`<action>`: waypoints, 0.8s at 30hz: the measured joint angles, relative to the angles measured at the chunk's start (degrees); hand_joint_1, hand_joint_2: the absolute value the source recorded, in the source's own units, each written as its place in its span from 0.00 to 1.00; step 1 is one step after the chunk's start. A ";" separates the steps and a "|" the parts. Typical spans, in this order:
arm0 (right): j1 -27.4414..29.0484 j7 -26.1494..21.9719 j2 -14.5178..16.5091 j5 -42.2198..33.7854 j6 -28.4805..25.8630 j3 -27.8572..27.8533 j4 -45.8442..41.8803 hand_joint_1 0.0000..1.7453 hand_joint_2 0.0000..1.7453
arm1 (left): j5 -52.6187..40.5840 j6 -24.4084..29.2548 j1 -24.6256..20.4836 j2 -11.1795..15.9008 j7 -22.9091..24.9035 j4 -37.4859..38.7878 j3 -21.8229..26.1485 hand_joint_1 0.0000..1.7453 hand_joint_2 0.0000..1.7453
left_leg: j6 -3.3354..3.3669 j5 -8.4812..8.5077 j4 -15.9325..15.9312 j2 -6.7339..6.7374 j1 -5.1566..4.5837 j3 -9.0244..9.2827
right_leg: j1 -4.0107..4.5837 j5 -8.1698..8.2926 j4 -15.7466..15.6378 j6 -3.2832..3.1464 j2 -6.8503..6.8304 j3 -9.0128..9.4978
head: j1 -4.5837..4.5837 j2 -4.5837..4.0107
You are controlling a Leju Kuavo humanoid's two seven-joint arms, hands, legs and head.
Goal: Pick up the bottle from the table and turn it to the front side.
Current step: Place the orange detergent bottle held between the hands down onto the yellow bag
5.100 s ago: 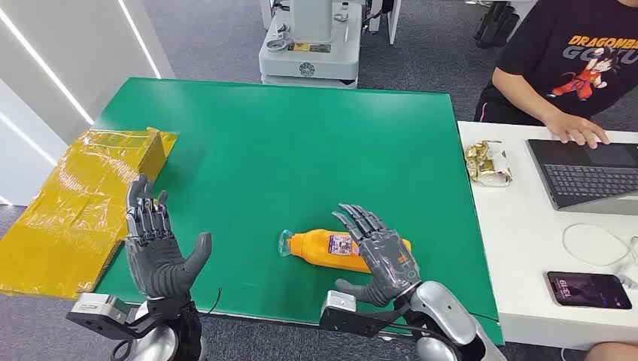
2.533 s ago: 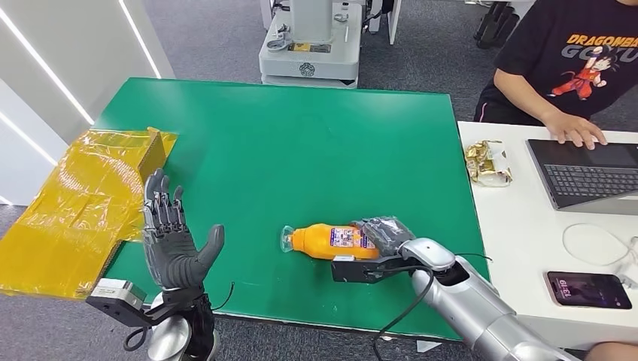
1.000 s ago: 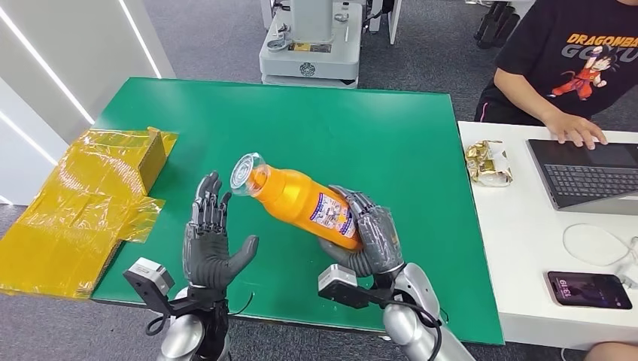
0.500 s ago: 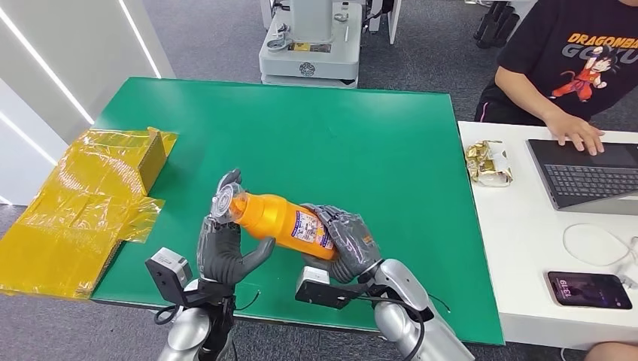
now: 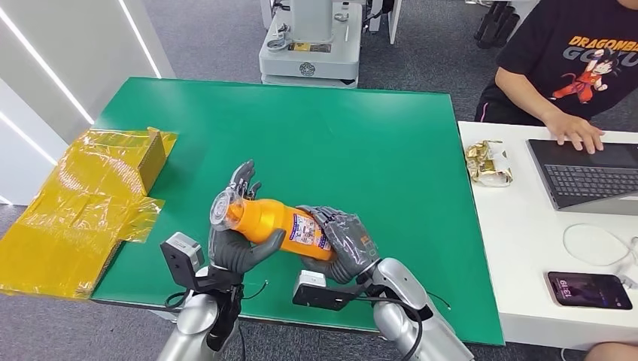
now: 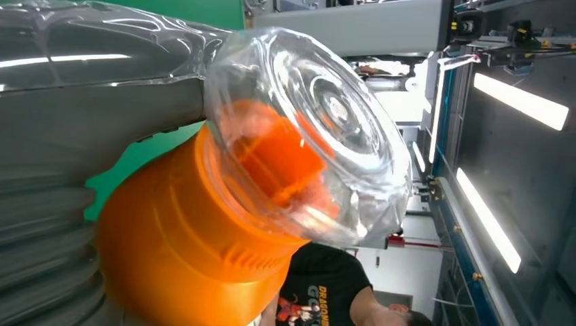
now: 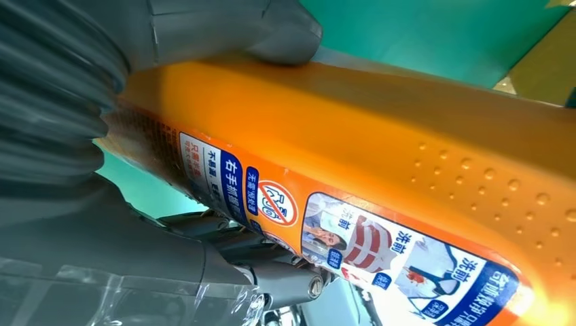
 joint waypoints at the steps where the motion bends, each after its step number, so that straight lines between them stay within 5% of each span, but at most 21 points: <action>1: 0.14 -0.17 0.00 0.11 -0.02 -0.10 -0.19 1.00 1.00 | 0.21 -0.01 -0.30 0.01 -0.01 0.25 -0.17 0.00 1.00 | 0.00 0.00 0.00 0.00 0.00 0.00 | 0.00 0.00 0.00 0.00 0.00 0.00 | 0.00 0.00; 7: 0.72 -0.57 0.00 0.83 0.98 -0.92 -0.93 1.00 1.00 | 0.99 0.02 -1.19 0.01 -0.15 1.44 -0.59 0.06 1.00 | 0.00 0.00 0.00 0.01 0.00 0.00 | 0.00 0.00 0.00 0.00 0.01 0.00 | 0.00 0.00; 11: 0.93 -0.46 0.00 1.26 1.49 -1.31 -0.95 1.00 1.00 | 1.16 0.05 -1.27 0.01 -0.19 1.96 -0.75 1.00 1.00 | 0.00 0.00 0.00 0.01 0.00 0.00 | 0.00 0.00 0.00 0.00 0.01 0.00 | -0.01 0.00; 24: 1.10 0.48 0.00 2.46 1.92 -1.81 -0.94 1.00 1.00 | 1.34 0.21 -1.36 0.01 -0.19 2.73 -1.28 1.00 1.00 | 0.00 0.00 0.00 0.01 0.00 0.00 | 0.00 0.00 0.00 0.00 0.01 0.00 | 0.00 0.00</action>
